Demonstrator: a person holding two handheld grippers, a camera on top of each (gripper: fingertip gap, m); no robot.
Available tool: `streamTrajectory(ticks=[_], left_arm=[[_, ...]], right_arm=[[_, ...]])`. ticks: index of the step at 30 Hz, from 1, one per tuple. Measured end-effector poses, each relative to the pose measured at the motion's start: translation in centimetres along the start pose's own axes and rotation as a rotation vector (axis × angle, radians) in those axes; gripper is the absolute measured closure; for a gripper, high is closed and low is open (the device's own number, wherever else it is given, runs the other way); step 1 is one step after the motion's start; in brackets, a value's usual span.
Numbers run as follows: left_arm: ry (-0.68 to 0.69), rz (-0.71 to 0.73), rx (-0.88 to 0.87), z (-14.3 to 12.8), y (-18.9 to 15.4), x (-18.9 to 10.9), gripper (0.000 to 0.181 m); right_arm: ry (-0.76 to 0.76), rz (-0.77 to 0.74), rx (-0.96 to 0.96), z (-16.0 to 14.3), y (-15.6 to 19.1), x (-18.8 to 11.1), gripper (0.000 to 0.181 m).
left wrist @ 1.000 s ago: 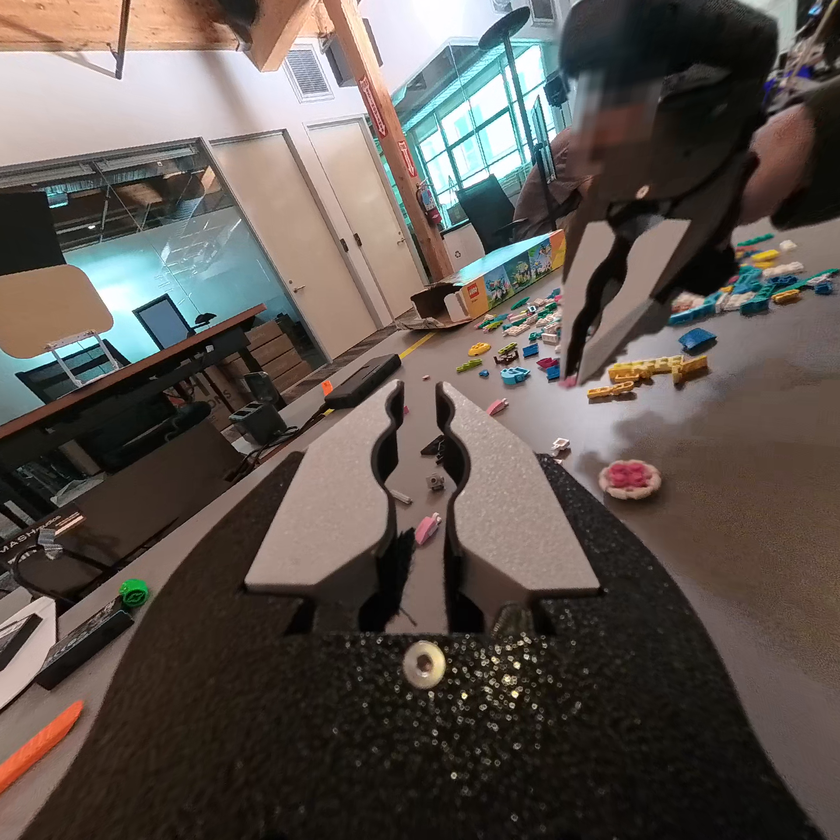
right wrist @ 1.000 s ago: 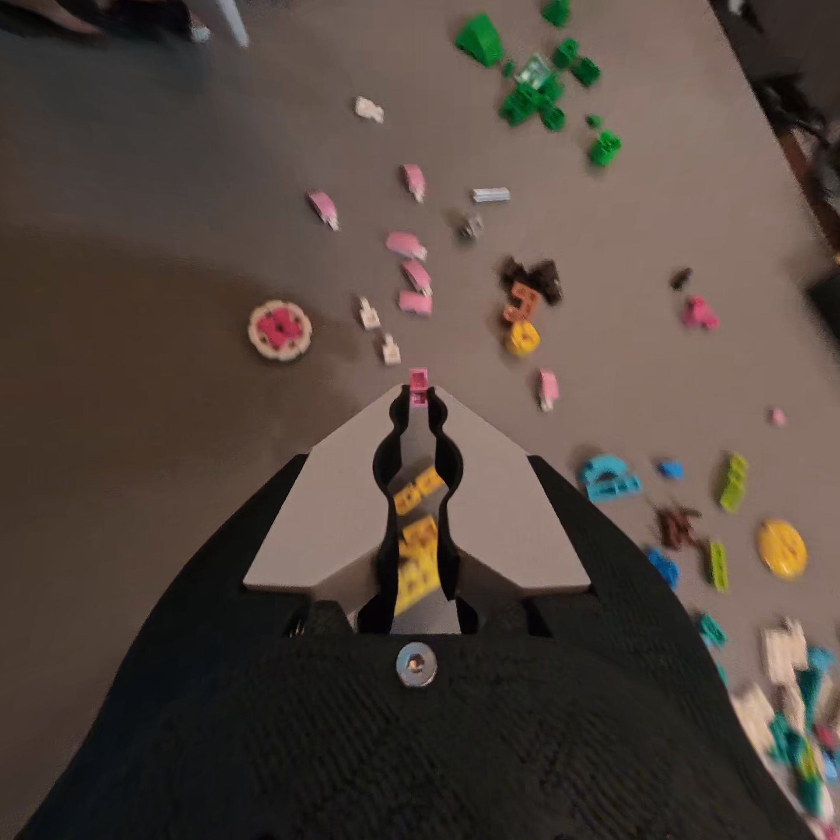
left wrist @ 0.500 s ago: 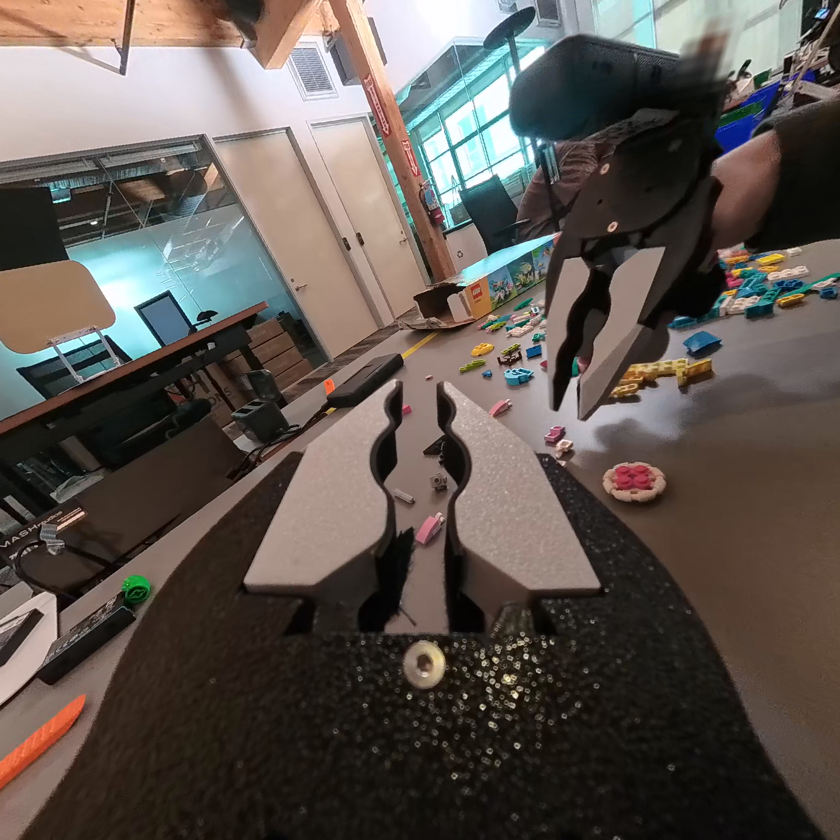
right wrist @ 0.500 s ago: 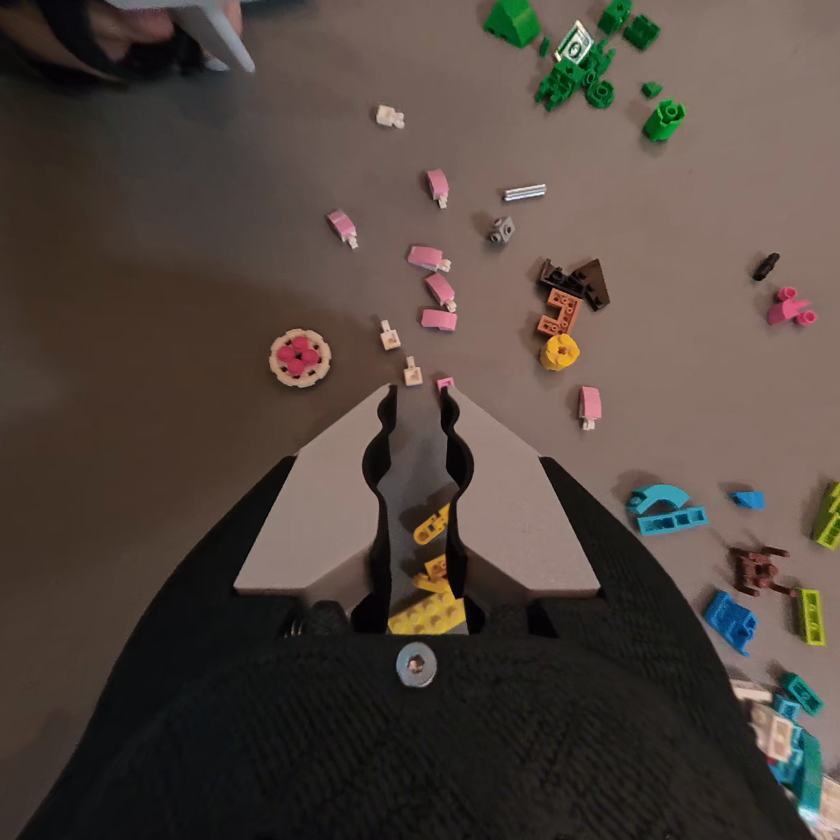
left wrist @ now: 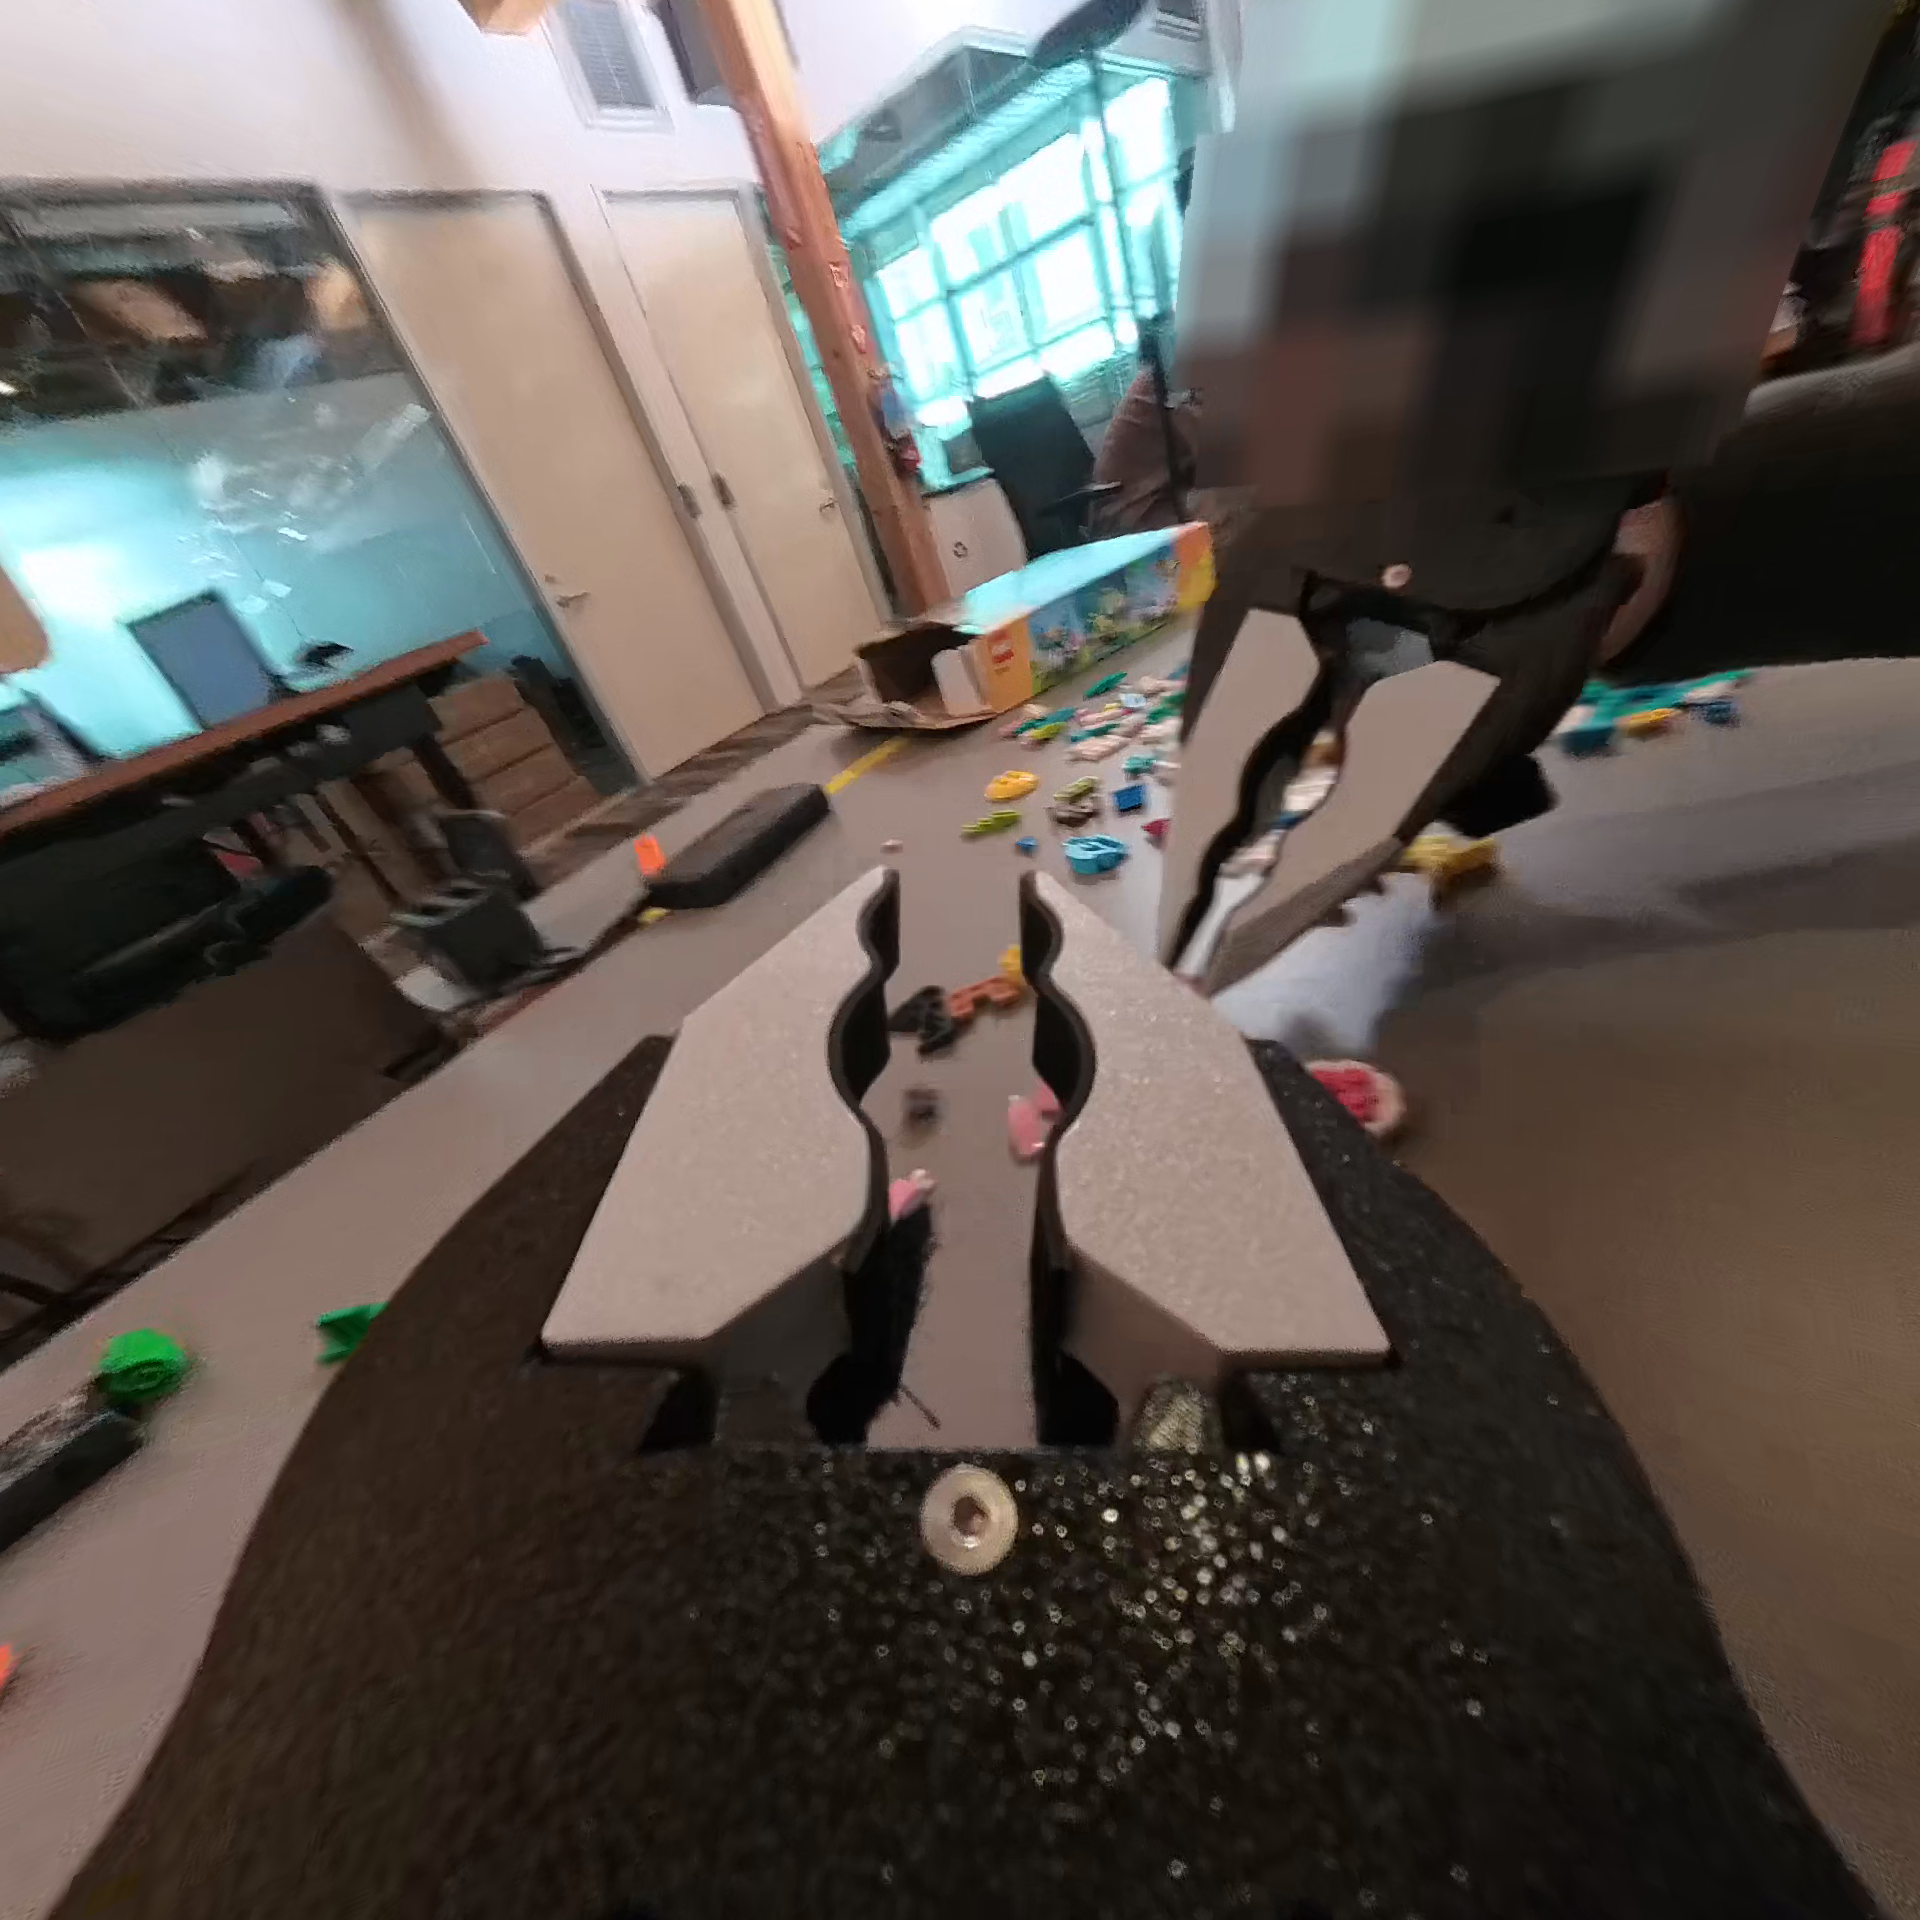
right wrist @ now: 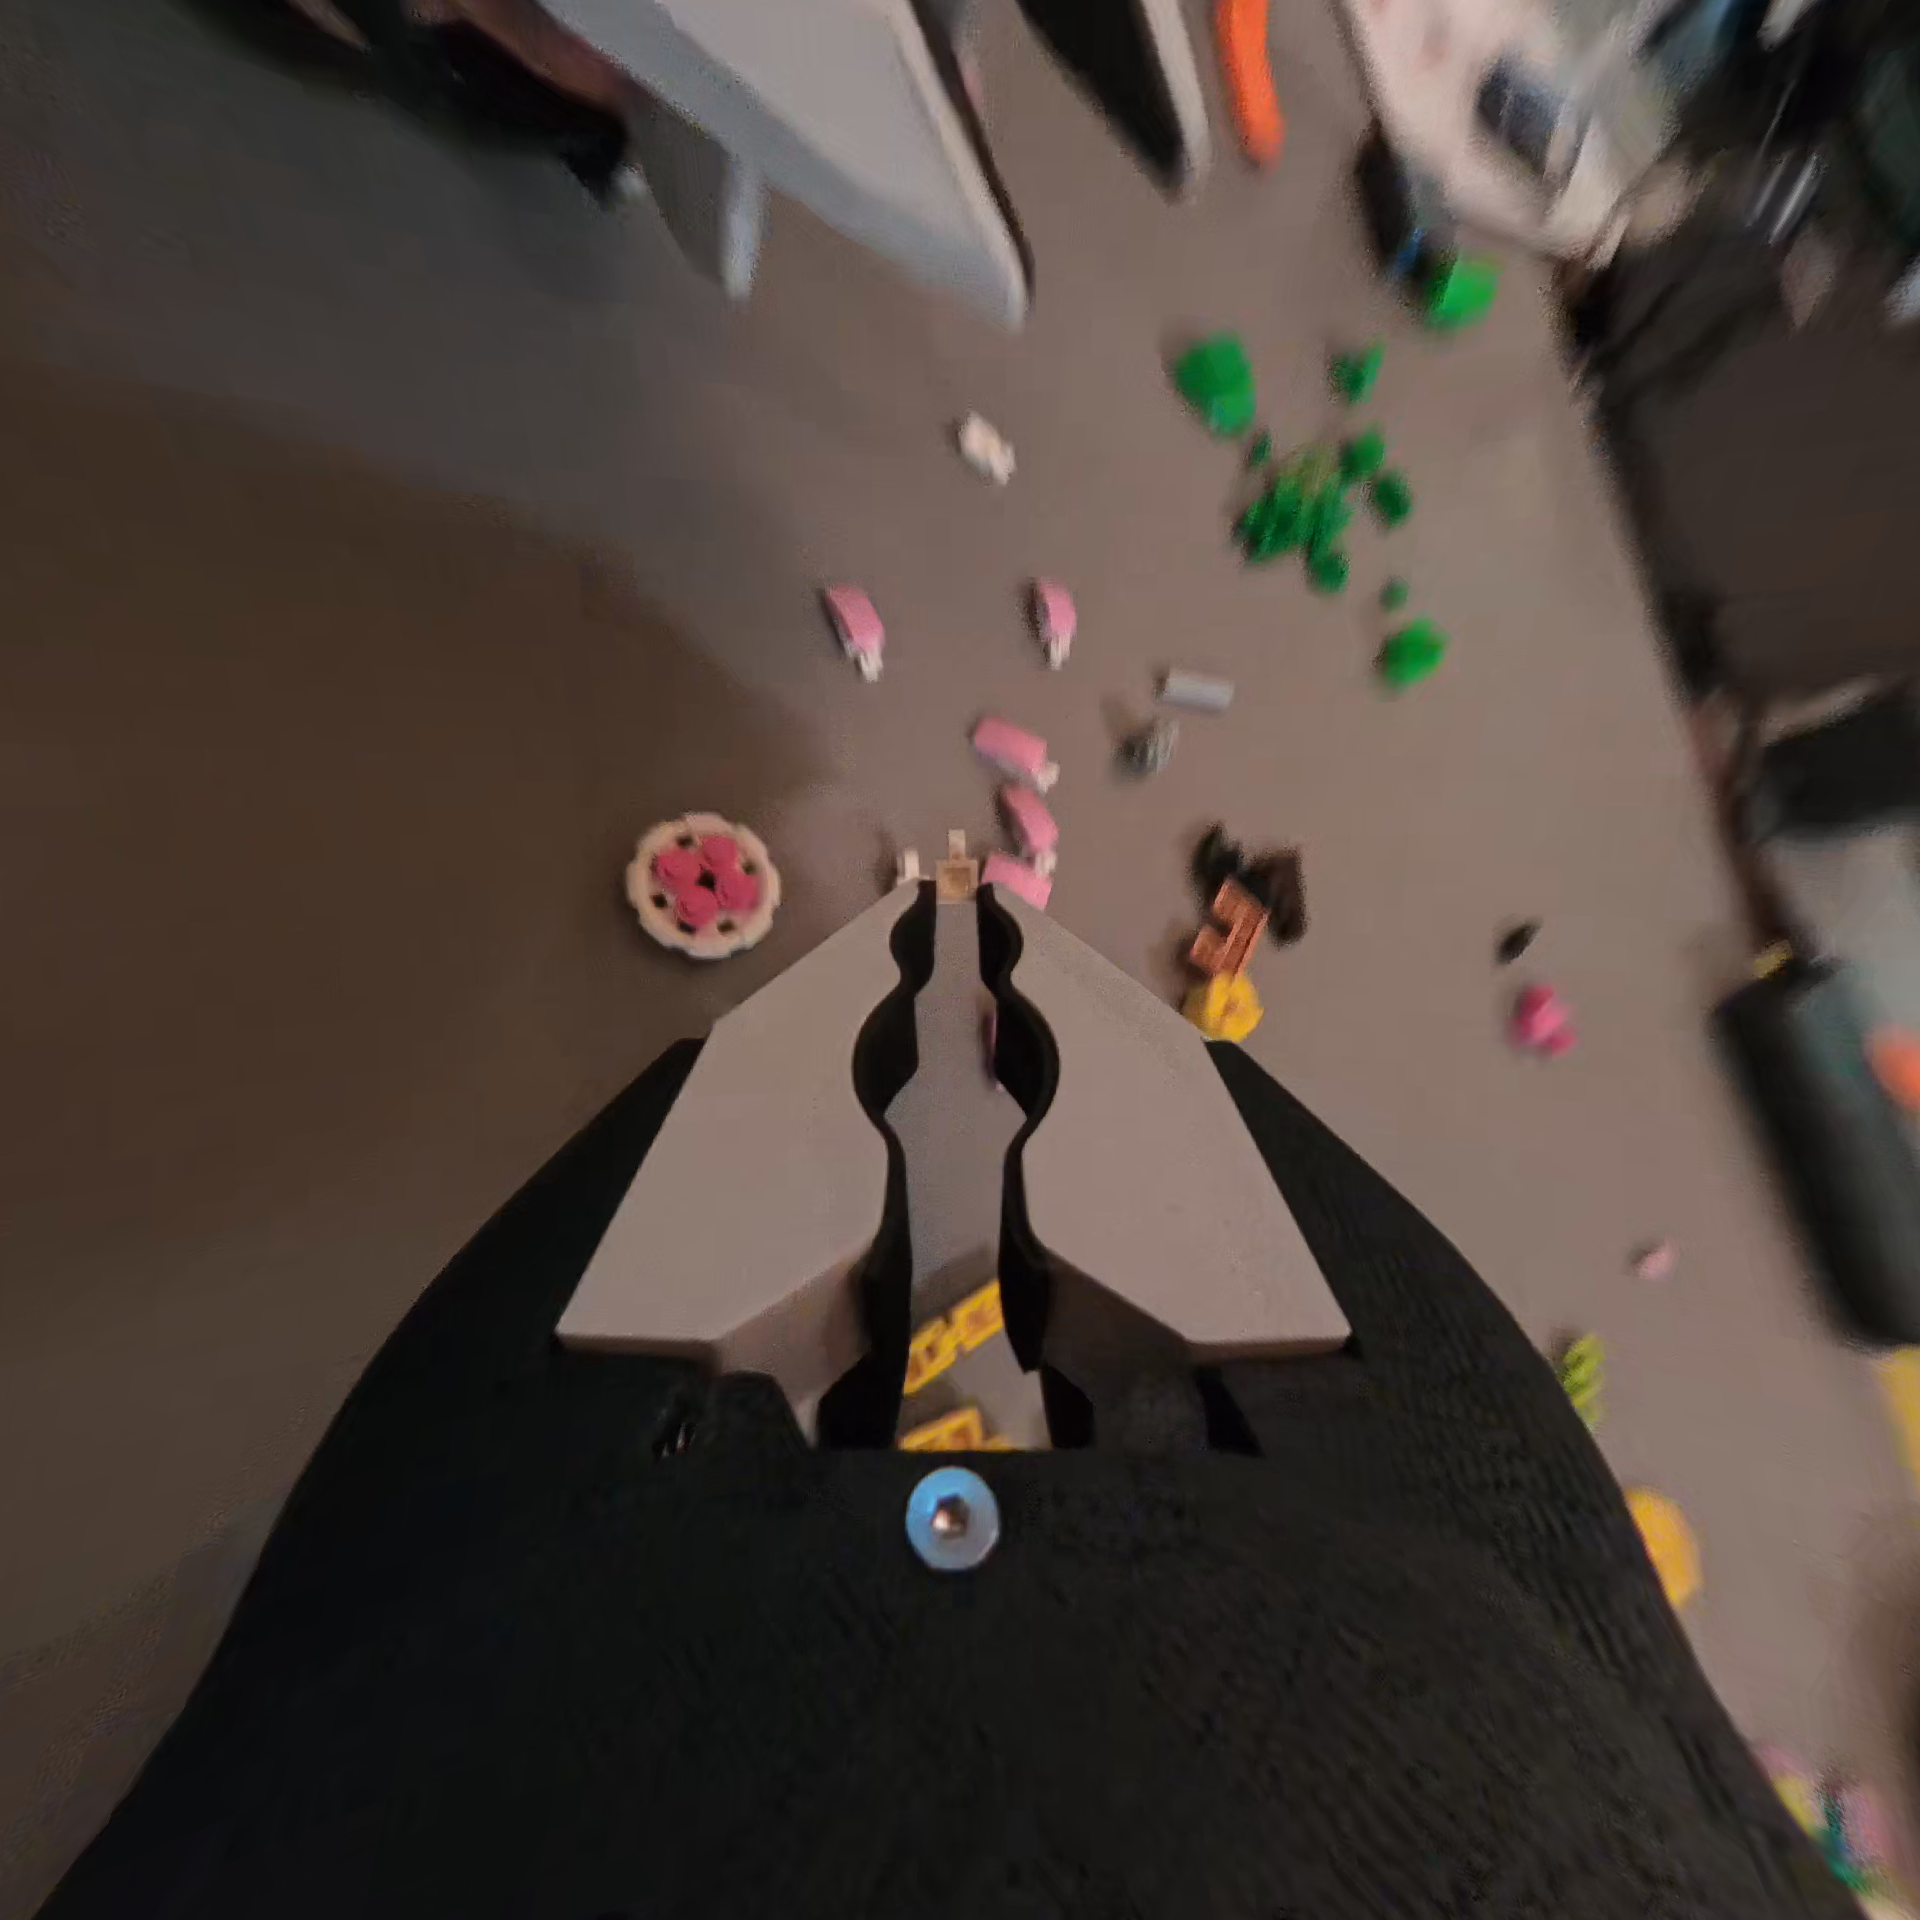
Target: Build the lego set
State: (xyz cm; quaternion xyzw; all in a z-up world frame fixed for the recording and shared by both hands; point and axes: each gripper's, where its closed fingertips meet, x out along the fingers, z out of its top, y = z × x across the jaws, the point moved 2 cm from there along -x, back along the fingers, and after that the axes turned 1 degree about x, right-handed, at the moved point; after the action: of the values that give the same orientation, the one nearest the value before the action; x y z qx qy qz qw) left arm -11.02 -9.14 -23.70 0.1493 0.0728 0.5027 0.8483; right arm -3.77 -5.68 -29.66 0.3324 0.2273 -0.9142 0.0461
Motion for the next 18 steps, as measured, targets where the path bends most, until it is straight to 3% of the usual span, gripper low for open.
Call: streamTrajectory(ticks=[3,7,13,18], left_arm=[[0.037,-0.158,-0.121,0.5,-2.0,0.3,0.147],[0.052,-0.278,-0.312,0.5,-3.4,0.4,0.146],[0.074,-0.316,-0.331,0.2,-3.7,0.2,0.165],[0.029,-0.331,-0.366,0.8,-3.6,0.1,0.170]], right_arm=[[-0.139,-0.123,-0.280,3.1,0.8,-1.0,0.175],[-0.178,-0.272,-0.526,4.9,1.2,-1.6,0.174],[-0.246,-0.438,-0.671,6.7,0.9,-2.9,0.174],[-0.239,-0.470,-0.754,6.8,1.3,-2.9,0.175]])
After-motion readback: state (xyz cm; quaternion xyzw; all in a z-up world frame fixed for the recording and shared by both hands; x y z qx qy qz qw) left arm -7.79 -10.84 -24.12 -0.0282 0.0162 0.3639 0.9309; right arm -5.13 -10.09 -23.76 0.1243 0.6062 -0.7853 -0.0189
